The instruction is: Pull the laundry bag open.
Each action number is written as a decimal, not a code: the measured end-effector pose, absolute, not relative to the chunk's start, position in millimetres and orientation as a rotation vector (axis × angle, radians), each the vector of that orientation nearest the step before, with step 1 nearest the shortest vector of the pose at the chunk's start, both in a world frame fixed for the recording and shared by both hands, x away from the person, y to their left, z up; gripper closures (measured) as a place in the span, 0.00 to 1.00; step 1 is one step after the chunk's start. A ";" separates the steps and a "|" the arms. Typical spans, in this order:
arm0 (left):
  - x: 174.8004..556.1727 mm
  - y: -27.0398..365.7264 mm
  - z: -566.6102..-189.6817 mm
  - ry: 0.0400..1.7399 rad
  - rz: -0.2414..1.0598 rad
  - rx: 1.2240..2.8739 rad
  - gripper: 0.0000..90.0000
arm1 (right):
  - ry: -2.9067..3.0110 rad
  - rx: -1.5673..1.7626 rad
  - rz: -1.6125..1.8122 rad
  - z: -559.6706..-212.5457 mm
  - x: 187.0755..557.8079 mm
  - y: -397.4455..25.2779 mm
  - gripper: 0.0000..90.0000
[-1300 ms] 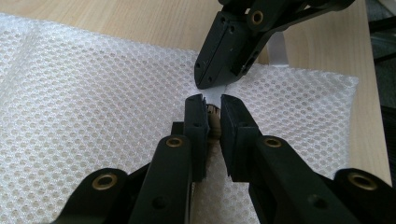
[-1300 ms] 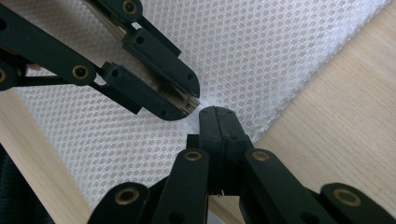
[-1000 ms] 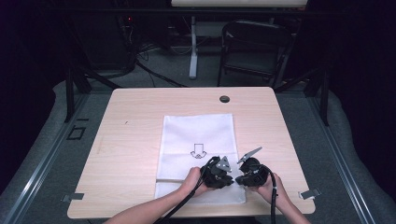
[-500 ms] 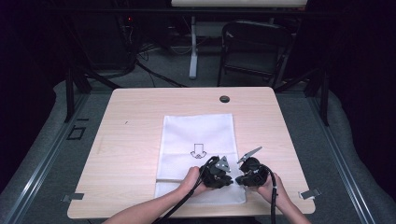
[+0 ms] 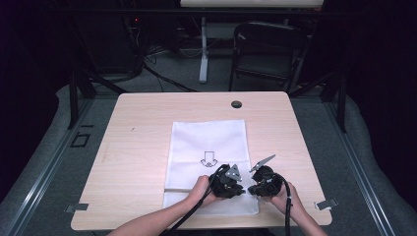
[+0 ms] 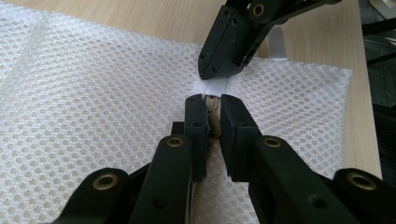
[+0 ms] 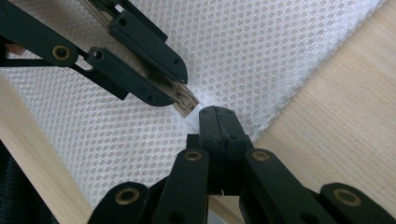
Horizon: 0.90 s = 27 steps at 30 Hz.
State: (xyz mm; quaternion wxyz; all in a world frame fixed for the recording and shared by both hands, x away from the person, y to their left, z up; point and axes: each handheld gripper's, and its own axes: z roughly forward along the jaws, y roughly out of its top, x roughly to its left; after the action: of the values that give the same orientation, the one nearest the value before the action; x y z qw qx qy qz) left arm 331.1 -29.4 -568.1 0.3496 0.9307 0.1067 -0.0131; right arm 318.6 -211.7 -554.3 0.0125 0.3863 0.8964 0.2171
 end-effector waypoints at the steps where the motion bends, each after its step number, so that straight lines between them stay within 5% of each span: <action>1: 331.0 -29.2 -567.8 0.283 -0.036 2.409 0.91 | 2.797 1.201 0.675 -554.2 318.7 -211.8 1.00; 27: 330.2 -19.9 -562.3 0.285 -0.014 2.424 0.91 | 2.797 1.204 0.679 -554.3 319.0 -211.9 1.00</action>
State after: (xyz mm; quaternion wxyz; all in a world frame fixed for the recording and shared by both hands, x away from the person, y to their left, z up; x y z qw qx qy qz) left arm 330.2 -19.9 -562.3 0.3435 0.9327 0.1097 -0.0054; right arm 319.0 -211.9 -554.3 0.0107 0.3858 0.8965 0.2177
